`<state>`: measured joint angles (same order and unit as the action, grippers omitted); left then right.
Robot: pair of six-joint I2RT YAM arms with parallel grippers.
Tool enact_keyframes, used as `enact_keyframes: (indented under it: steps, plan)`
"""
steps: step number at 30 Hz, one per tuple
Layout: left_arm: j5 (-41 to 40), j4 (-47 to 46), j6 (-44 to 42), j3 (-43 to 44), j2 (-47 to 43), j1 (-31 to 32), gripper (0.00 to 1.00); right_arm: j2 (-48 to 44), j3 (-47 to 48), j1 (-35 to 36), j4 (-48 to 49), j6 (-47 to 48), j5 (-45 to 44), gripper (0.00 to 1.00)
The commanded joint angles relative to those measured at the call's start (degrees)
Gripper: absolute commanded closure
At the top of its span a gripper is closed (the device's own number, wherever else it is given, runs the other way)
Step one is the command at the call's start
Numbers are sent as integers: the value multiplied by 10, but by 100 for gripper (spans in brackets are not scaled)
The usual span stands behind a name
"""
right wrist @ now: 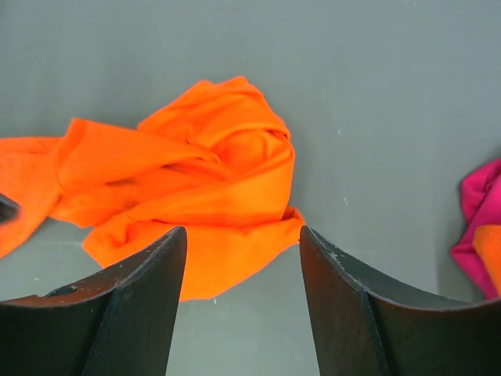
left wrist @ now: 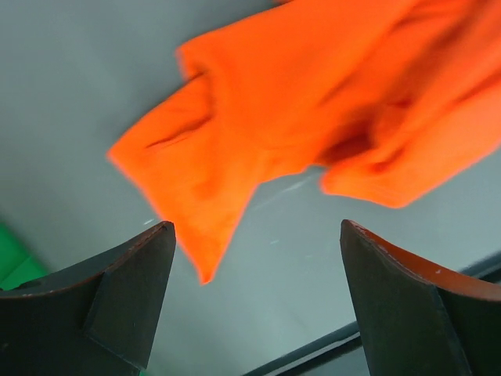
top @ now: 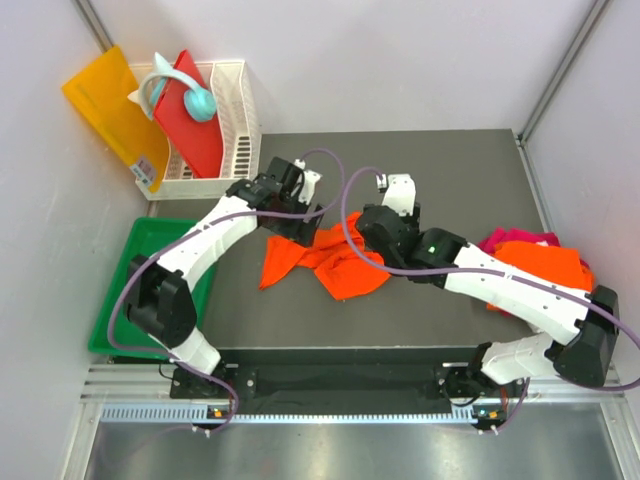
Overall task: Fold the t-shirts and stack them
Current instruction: Flatten out the tshirt
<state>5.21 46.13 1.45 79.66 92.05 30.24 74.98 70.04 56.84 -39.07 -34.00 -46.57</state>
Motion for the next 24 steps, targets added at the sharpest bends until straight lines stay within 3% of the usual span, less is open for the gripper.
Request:
enact_keyframes:
  steps: [1, 8, 24]
  plan:
    - [-47, 76, -29, 30, 20, -30, 10, -11, -17, 0, 0, -40, 4, 41]
    - [-3, 77, -15, 26, 66, -97, 15, -4, -28, 5, 1, -56, 6, 41]
    - [-6, 19, -3, 45, 146, -102, 37, -6, -39, 14, -21, -81, 3, 43]
